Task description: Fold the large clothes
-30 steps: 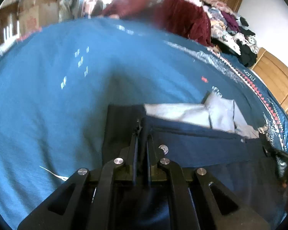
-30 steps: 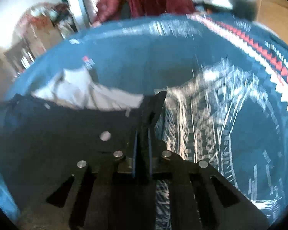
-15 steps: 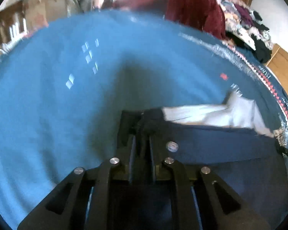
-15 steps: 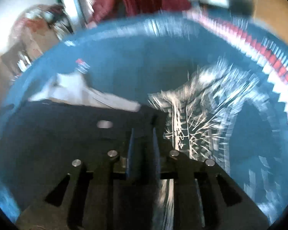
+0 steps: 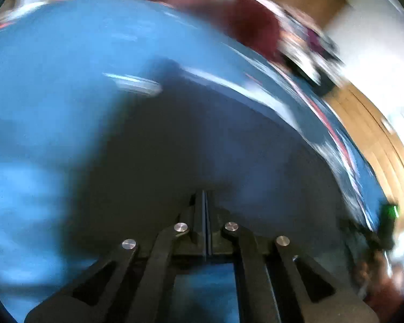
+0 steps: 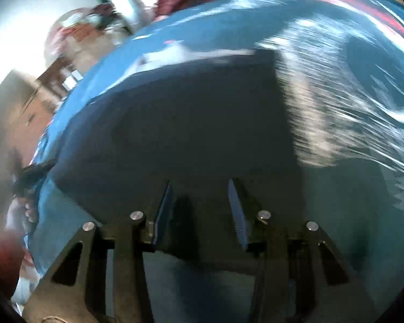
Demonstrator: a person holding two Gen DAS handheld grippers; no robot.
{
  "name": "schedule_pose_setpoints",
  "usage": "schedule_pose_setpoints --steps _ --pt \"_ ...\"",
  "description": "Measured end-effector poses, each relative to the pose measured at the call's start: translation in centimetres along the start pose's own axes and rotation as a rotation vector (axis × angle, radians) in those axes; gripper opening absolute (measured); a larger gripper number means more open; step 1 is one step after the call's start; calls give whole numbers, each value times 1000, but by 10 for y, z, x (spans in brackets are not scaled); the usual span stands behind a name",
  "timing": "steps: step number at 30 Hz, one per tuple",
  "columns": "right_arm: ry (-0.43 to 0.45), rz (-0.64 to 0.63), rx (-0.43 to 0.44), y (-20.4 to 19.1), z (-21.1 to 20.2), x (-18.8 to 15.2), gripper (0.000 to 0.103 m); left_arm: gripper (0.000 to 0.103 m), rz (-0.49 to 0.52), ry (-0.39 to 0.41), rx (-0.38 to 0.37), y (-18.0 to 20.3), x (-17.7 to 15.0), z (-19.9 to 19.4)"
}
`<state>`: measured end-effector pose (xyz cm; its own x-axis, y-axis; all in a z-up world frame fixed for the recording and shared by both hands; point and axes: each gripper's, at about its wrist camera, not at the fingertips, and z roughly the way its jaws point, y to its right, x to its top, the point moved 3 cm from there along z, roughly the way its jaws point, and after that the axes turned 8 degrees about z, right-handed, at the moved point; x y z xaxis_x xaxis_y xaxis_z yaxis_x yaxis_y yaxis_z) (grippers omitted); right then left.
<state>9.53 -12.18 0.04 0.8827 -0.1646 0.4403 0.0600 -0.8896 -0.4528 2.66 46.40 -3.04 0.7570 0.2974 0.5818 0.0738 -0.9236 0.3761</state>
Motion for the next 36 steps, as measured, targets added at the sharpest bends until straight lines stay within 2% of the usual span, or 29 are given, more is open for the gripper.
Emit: schedule_pose_setpoints --steps 1,2,3,4,5,6,7,9,10,12,15,16,20,29,32,33,36 --pt "9 18 -42 8 -8 -1 41 4 -64 30 53 -28 2 -18" --pt "24 28 -99 12 -18 -4 44 2 -83 47 111 -39 1 -31" --pt "44 30 -118 13 -33 -7 45 1 -97 66 162 -49 1 -46" --pt "75 28 -115 9 -48 -11 48 7 -110 84 193 -56 1 -60" --pt "105 22 -118 3 -60 -17 57 11 -113 99 201 -55 -2 -74" --pt "139 9 -121 -6 -71 -25 63 19 -107 111 178 -49 -5 -85" --pt "153 5 -122 -13 -72 -30 73 24 -90 118 124 -37 -7 -92" --pt "151 11 -100 -25 -67 -47 75 31 -81 104 -6 -8 -14 -91" --pt "130 20 -86 -29 -56 -52 75 35 -112 89 -112 6 -20 -82" --pt "77 37 -66 -33 -36 -62 74 36 -157 44 -180 9 -26 -66" --pt "51 32 -52 -45 -25 -75 74 36 -210 -42 -175 14 -43 -36" --pt "46 38 -44 -45 -22 -75 74 36 -222 -46 -171 11 -45 -32" --pt "39 60 -46 -40 -20 -78 74 36 -221 -36 -151 20 -55 -32" --pt "29 43 -55 -45 -18 -83 75 36 -248 45 -130 14 -36 -11" --pt "40 2 -56 -54 -20 -83 75 36 -234 65 -118 18 -29 0" --pt "56 -40 -96 -61 -20 -81 74 36 -224 66 -110 18 -28 2" --pt "94 -91 -267 -75 -13 -76 75 37 -122 78 1 25 -27 18"
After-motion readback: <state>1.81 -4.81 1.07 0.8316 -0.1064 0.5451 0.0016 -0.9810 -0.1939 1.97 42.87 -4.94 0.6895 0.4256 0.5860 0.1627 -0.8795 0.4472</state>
